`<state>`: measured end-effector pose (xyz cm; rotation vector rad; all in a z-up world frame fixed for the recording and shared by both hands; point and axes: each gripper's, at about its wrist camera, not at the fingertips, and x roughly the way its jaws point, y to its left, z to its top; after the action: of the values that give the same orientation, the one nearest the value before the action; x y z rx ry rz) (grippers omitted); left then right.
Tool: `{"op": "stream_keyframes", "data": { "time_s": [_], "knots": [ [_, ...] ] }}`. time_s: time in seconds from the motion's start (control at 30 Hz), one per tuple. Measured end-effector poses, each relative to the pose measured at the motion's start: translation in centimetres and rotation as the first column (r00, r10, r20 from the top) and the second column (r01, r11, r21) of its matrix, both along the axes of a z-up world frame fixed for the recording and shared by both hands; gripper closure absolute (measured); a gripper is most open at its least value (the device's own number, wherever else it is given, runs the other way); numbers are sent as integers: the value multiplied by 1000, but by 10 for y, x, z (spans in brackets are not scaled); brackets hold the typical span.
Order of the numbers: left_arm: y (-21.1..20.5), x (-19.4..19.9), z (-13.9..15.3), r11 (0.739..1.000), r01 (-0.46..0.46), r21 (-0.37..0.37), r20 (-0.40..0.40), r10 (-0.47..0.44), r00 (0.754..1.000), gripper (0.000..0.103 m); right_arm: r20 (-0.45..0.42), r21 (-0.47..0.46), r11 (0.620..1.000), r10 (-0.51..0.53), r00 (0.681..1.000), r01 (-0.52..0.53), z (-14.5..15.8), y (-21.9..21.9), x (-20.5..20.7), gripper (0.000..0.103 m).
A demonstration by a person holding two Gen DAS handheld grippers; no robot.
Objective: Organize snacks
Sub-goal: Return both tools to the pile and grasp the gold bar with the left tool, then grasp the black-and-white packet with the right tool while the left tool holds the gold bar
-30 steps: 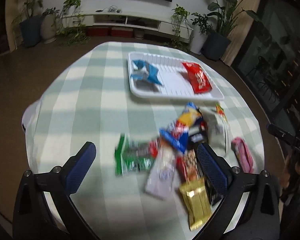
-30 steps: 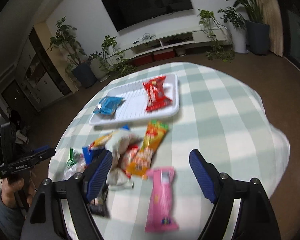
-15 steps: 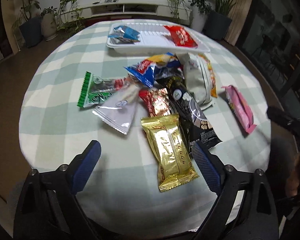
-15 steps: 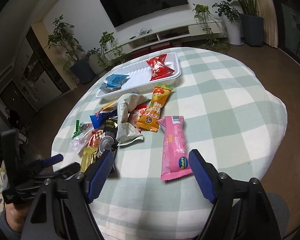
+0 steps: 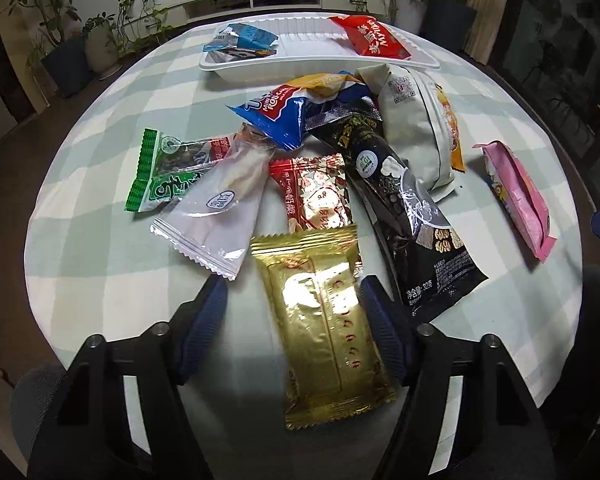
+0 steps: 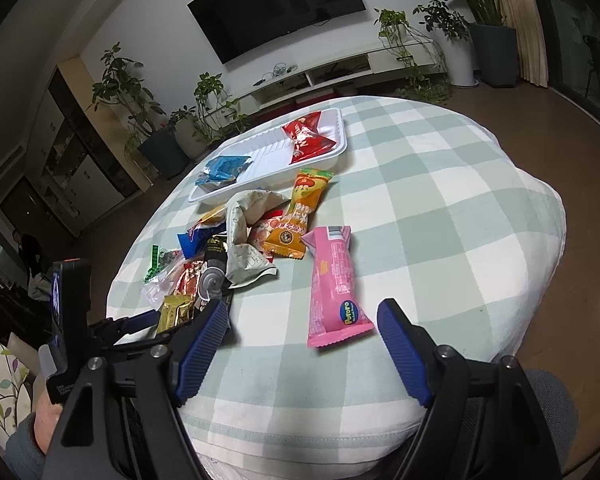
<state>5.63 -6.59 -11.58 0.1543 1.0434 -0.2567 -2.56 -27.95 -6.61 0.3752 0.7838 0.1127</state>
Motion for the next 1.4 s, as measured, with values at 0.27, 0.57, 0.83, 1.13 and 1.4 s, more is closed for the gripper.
{"op": "stream_keyframes", "data": {
  "time_s": [0.27,0.57,0.83,1.13,1.4],
  "knots": [
    [8,-5,3,999,26,-48,-18,-27,999,74,2,-10,1000,22,1000,-22,2,9,-2,23],
    [28,-16,7,988,34,-152,-29,-38,999,75,-26,-41,998,56,998,-57,-2,31,4,23],
    [54,-28,10,968,3,-251,-48,-16,999,75,-61,-137,977,155,986,-162,1,74,31,31],
    [74,-29,13,954,-28,-297,-46,15,999,75,-156,-226,935,242,958,-273,-10,130,77,49],
    [79,-28,11,951,-29,-308,-48,15,999,74,-242,-262,926,210,947,-272,-33,138,99,49]
  ]
}}
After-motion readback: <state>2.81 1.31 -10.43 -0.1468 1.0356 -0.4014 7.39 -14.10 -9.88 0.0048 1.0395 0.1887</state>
